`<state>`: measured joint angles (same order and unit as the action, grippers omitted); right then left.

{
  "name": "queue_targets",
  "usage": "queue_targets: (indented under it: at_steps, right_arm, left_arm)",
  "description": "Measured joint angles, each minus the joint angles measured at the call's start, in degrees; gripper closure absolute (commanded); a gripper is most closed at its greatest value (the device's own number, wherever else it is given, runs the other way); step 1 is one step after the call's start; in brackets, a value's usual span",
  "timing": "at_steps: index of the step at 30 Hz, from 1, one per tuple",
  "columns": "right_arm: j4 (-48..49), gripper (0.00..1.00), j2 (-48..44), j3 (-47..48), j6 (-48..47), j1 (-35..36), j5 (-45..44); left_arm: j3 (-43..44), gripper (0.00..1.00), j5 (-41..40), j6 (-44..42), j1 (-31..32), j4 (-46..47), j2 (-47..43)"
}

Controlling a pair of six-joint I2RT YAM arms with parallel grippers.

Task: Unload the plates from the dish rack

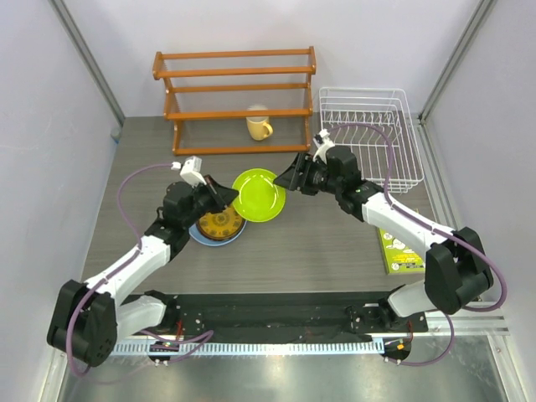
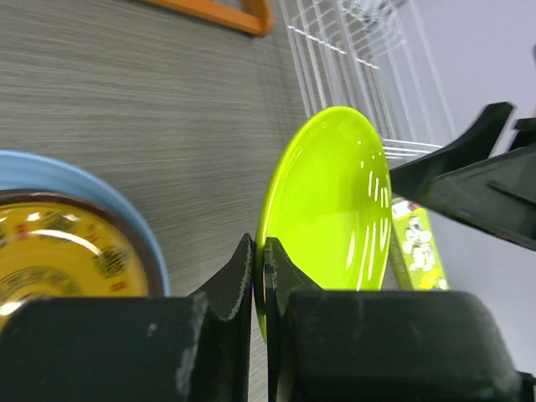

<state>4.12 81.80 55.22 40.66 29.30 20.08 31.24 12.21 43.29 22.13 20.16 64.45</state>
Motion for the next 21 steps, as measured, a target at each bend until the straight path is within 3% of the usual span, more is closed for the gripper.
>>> queue_targets:
  at_steps: [10,21]
  right_arm:
    - [-6.9,0.34,-0.2,1.4,-4.9,-0.6,-5.5]
    - [-9.7,0.34,-0.2,1.4,-7.0,-0.9,-6.3]
  left_arm:
    - [4.3,1.00,-12.7,-6.7,-1.6,-17.4,-4.3]
    - [-0.8,1.00,-18.8,-7.6,-7.6,-23.2,-4.2]
